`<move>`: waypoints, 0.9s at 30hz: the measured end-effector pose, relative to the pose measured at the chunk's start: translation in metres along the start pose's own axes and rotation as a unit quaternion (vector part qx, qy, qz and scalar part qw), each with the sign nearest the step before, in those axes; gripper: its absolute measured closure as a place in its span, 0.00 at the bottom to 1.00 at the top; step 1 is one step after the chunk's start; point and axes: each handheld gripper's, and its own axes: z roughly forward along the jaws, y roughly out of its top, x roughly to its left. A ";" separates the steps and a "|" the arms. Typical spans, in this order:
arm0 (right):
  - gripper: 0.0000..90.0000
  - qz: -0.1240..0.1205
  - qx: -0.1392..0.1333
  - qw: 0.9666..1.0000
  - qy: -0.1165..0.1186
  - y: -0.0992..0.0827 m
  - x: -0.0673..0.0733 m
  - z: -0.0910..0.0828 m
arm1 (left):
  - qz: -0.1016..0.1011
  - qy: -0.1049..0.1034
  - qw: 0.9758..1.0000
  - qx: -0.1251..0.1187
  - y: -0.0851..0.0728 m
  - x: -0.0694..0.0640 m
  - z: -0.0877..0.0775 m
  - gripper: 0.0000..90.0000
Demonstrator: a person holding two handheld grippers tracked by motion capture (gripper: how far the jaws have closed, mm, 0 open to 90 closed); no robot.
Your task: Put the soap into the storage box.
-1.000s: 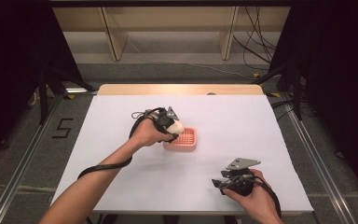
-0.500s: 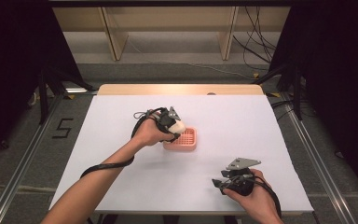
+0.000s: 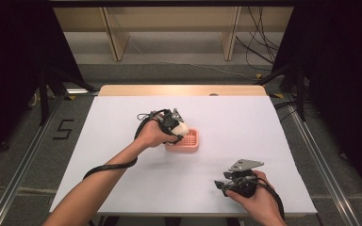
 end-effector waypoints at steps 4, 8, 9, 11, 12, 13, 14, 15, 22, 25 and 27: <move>0.55 0.002 0.002 1.000 0.002 0.000 0.001 0.000 | 0.002 0.001 1.000 0.001 0.000 -0.001 0.002 0.55; 0.55 0.000 0.001 1.000 0.000 0.000 0.000 0.000 | 0.004 -0.001 1.000 0.003 0.000 0.000 0.003 0.55; 0.55 0.000 0.001 1.000 0.000 0.000 0.000 0.000 | 0.004 0.001 1.000 0.003 0.001 0.000 0.004 0.55; 0.55 0.001 0.002 1.000 0.000 0.000 0.000 0.000 | 0.000 0.001 1.000 -0.001 0.000 0.000 0.005 0.55; 0.55 0.000 0.002 1.000 0.000 0.000 0.000 0.000 | -0.001 0.000 1.000 0.002 0.001 0.000 0.005 0.55; 0.55 0.000 0.002 1.000 0.001 0.000 0.000 0.000 | 0.002 0.000 1.000 0.004 0.001 0.001 0.005 0.55; 0.55 0.000 0.002 1.000 0.001 0.000 0.000 0.000 | 0.000 -0.001 1.000 0.003 0.001 0.000 0.005 0.55; 0.55 0.000 0.002 1.000 0.001 0.000 0.000 0.000 | 0.002 -0.001 1.000 0.004 0.001 0.001 0.006 0.55; 0.55 0.000 0.004 1.000 0.001 0.000 0.001 0.000 | 0.004 0.002 1.000 0.000 0.000 0.001 0.007 0.55; 0.55 0.004 -0.018 1.000 -0.001 -0.001 0.002 0.004 | 0.005 0.001 1.000 0.002 0.001 0.001 0.007 0.55; 0.55 0.010 -0.007 1.000 0.004 -0.001 0.003 0.002 | 0.004 0.002 1.000 0.001 0.001 0.000 0.008 0.55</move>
